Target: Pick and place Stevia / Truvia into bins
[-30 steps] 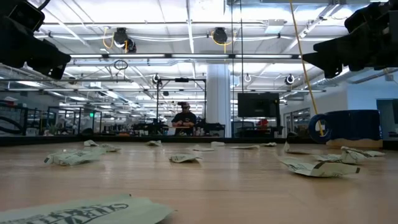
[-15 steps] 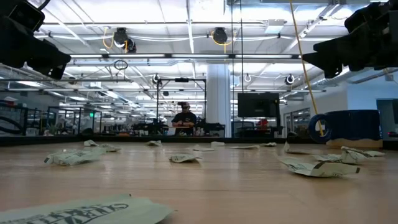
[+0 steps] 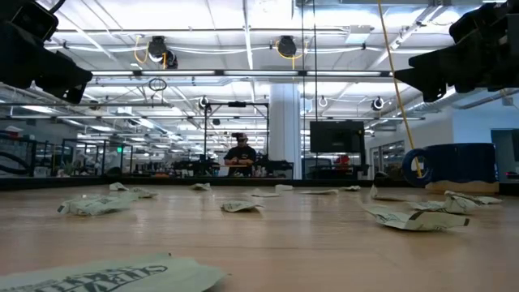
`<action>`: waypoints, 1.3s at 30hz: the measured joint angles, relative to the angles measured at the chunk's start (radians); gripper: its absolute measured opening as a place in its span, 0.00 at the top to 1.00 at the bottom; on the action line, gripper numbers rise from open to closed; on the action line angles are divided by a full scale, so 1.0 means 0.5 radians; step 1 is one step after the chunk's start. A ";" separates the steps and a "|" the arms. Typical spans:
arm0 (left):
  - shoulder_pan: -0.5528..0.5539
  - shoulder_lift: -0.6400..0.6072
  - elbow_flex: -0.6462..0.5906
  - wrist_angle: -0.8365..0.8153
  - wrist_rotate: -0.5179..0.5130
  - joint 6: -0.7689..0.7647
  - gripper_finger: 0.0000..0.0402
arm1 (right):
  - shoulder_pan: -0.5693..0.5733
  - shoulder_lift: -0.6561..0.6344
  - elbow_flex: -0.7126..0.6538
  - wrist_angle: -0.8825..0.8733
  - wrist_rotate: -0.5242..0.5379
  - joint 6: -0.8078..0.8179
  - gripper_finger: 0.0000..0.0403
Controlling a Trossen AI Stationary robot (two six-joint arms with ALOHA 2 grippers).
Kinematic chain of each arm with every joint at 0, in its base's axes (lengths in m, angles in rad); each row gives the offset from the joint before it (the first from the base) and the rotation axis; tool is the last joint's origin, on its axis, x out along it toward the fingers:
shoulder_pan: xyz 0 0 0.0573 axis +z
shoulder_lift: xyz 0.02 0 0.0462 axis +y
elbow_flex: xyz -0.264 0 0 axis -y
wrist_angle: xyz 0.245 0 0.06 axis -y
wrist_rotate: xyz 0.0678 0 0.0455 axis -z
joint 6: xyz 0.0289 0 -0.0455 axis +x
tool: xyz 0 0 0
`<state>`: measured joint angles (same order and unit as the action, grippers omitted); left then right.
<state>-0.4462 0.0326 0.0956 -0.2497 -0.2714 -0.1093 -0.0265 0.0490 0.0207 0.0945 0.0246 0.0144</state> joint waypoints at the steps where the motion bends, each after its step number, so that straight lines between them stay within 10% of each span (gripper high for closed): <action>1: -0.001 0.000 0.000 0.000 0.000 0.000 0.68 | 0.000 0.000 -0.001 0.001 0.000 0.000 0.47; 39: -0.001 0.000 0.005 -0.015 0.031 0.047 0.68 | 0.000 0.000 0.000 0.000 0.000 0.000 0.47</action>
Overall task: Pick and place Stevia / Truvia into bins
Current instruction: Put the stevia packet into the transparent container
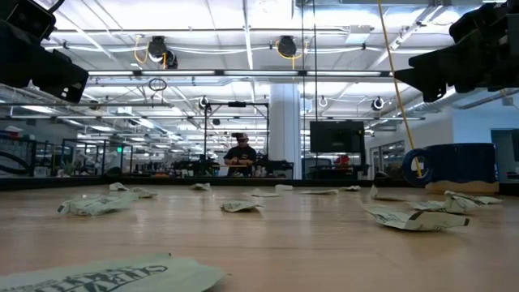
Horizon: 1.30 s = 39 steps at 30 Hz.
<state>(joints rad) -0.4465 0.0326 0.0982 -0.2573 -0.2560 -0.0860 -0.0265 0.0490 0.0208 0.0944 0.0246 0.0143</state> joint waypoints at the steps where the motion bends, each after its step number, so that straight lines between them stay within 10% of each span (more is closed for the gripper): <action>1: 0.000 0.000 0.000 0.000 -0.051 0.030 0.68 | 0.000 0.000 0.000 0.000 0.001 0.001 0.47; 39: 0.001 0.000 0.002 0.676 -0.426 0.005 0.68 | -0.001 0.000 -0.001 -0.001 0.000 0.000 0.47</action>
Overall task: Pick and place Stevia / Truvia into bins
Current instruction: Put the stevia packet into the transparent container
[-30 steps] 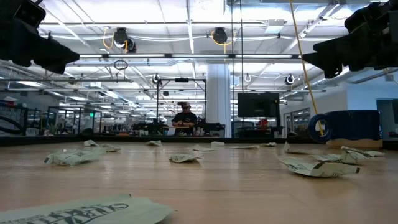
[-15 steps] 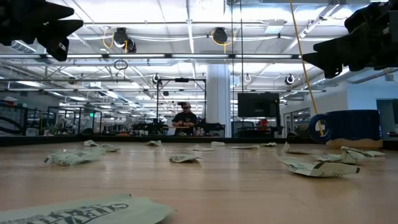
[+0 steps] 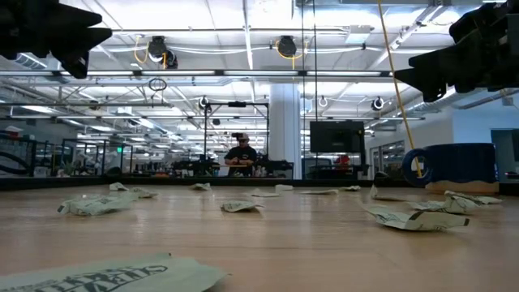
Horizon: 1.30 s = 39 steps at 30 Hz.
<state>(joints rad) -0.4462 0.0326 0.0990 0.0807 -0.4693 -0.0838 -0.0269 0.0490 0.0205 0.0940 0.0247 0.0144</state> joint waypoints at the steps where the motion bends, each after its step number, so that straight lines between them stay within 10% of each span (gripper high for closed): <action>1: 0.000 0.000 0.000 0.000 -0.013 -0.020 0.68 | 0.001 0.000 0.000 0.000 0.000 0.000 0.47; 25: 0.000 0.000 0.000 -0.003 -0.080 -0.046 0.68 | 0.000 0.000 0.000 0.077 0.001 -0.004 0.47; 39: 0.000 0.000 -0.001 -0.002 -0.511 0.306 0.68 | 0.002 0.002 0.000 0.351 0.010 0.280 0.47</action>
<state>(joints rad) -0.4461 0.0326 0.0986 0.0795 -0.7246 0.0693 -0.0258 0.0501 0.0204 0.2695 0.0299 0.1542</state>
